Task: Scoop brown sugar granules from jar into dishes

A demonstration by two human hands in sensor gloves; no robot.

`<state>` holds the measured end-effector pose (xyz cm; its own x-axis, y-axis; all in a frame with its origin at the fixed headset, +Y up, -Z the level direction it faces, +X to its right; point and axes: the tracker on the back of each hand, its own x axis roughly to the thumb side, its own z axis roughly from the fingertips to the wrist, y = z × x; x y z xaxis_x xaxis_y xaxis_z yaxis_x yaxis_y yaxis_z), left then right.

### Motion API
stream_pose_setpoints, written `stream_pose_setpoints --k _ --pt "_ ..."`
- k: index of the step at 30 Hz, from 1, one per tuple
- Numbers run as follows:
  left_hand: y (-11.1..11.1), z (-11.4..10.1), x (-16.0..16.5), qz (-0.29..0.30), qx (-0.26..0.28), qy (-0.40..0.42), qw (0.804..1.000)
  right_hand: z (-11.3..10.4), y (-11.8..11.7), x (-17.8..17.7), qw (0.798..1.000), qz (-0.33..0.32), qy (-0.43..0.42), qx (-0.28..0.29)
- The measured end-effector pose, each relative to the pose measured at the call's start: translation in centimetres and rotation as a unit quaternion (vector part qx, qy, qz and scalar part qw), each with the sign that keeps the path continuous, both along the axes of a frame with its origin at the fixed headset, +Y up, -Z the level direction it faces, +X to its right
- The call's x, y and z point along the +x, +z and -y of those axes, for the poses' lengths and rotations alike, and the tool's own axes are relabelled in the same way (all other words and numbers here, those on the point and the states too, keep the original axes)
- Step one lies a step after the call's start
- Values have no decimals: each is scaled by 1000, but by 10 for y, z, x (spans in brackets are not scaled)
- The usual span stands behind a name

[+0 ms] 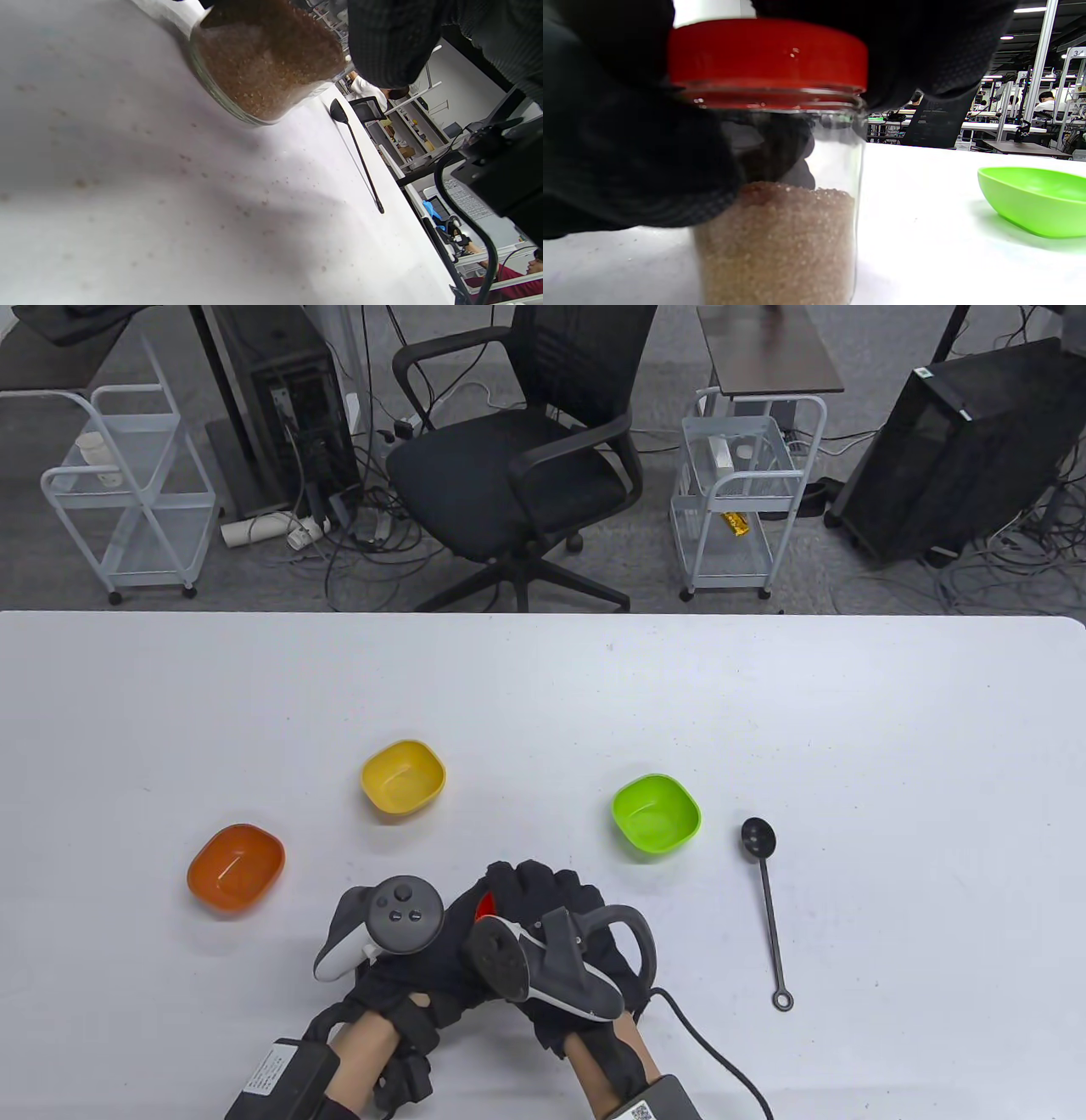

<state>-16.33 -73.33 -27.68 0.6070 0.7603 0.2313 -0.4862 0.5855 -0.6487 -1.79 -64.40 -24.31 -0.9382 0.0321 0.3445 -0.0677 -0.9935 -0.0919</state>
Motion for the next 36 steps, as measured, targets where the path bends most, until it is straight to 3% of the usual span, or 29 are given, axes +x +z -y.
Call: stream_pose_setpoints --k 12,25,28,32,36 --pt "-6 2 1 -18 4 -4 1000 0 0 -5 1000 -27 7 -9" --pt "-5 -1 1 -21 13 -22 999 2 -4 3 992 -95 -20 -77" --pt "-5 0 1 -22 13 -22 999 2 -4 4 993 -88 -14 -77" --pt "-6 0 1 -17 8 -16 1000 1 0 6 999 -29 5 -17" --pt "-6 0 1 -17 7 -15 1000 2 3 2 1000 -12 26 -9"
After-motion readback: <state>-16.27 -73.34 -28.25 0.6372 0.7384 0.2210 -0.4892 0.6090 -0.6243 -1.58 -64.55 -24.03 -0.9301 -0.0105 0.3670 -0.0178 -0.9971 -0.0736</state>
